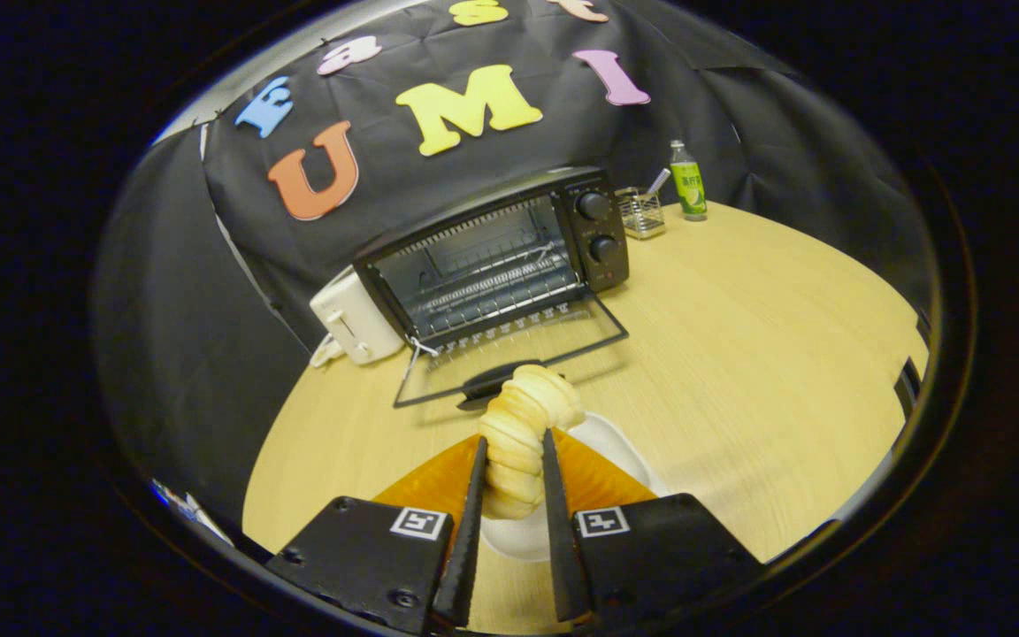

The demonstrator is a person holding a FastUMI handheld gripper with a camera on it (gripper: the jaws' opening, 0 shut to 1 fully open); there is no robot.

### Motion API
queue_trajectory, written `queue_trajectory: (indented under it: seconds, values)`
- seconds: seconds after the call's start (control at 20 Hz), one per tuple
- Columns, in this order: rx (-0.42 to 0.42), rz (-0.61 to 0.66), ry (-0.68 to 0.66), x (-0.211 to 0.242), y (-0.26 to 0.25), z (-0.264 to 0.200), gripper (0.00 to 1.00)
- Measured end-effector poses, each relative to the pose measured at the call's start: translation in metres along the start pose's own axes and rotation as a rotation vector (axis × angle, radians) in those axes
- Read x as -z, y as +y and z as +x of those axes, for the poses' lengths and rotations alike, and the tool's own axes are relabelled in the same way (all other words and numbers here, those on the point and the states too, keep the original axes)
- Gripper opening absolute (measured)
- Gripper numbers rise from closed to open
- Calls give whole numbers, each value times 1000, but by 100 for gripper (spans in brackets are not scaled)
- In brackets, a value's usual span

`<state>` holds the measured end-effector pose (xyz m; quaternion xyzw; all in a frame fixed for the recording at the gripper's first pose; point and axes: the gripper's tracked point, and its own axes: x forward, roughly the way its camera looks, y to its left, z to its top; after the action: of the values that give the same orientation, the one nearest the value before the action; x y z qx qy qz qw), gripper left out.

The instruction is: Open the toaster oven, put the food inside, and close the toaster oven door.

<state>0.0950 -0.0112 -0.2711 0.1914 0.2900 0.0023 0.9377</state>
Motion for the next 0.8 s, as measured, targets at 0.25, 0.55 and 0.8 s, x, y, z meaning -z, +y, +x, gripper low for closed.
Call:
queue_trajectory:
  seconds: [0.25, 0.55, 0.8]
  values:
    - [-113, 99, -48, -66, 28, 28, 40]
    - [-144, 114, -40, -119, 41, 114, 40]
    - [-131, 151, -55, -137, 39, 187, 40]
